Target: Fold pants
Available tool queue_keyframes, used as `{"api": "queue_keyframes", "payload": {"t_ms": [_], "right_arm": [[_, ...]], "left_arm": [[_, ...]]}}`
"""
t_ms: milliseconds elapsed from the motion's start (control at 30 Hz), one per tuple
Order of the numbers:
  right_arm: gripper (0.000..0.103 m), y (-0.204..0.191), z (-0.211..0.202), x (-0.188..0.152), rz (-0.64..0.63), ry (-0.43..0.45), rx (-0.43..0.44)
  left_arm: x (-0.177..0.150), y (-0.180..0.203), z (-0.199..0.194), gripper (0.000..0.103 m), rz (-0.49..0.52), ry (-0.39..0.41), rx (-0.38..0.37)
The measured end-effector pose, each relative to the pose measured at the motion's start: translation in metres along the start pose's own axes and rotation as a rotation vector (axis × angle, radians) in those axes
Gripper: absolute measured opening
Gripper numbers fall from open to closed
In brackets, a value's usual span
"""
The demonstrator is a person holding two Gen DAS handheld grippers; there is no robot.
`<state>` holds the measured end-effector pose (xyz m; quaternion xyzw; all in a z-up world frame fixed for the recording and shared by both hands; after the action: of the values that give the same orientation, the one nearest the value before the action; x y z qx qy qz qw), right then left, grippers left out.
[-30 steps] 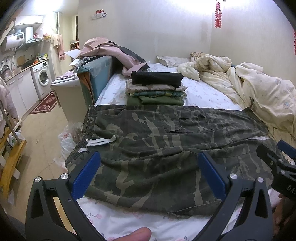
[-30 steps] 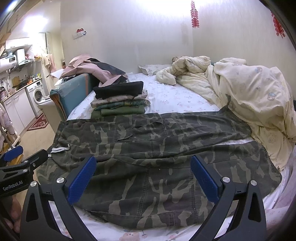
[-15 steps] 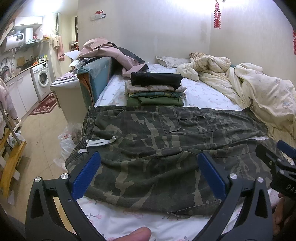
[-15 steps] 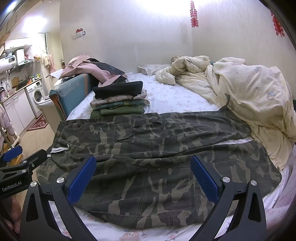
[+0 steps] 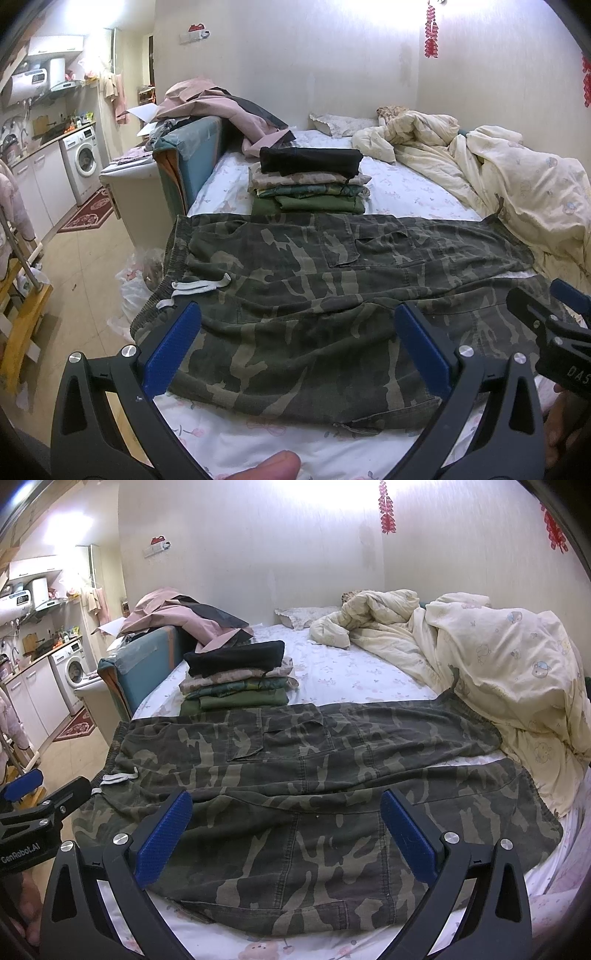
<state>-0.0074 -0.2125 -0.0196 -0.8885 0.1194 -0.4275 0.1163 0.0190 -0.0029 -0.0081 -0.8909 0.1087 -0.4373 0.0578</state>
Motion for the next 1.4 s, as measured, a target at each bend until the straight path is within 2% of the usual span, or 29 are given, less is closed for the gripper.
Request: {"api": "queue_keyframes", "payload": {"t_ms": [1400], "right_arm": [[0.103, 0.0029, -0.0015, 0.0022, 0.003, 0.002, -0.005]], "left_arm": [[0.0004, 0.0004, -0.0026, 0.103, -0.001, 0.003, 0.001]]}}
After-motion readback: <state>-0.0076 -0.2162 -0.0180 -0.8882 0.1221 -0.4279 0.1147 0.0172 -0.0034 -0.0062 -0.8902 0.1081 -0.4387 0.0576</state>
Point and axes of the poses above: each gripper's, at about its wrist camera, not at the fingertips, and z roughly the way its jaws point, y to its right, x to its top, the point moved 2 cm from there along z, roughly the way its jaws point, and after that the axes turned 15 degrees about z, right-handed, at the moved point
